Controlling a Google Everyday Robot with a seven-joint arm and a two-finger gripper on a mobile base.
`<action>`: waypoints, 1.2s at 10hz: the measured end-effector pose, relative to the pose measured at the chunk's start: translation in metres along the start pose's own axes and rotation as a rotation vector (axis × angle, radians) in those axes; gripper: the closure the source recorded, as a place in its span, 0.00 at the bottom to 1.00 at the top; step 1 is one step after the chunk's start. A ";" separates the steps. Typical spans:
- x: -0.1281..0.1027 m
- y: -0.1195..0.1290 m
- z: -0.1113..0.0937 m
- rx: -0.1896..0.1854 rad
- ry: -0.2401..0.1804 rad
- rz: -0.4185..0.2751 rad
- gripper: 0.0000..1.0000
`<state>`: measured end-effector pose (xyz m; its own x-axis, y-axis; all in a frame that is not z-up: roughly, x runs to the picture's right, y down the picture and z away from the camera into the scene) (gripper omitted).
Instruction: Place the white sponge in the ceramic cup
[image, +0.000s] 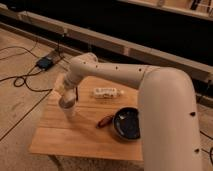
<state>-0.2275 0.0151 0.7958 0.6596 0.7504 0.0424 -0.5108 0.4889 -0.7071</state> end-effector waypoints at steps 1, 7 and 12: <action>0.000 0.000 -0.001 0.001 -0.002 -0.004 1.00; -0.008 0.001 -0.009 0.045 -0.029 -0.030 1.00; -0.003 0.022 -0.007 0.011 -0.020 -0.046 1.00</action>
<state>-0.2370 0.0203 0.7754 0.6715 0.7356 0.0894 -0.4862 0.5284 -0.6960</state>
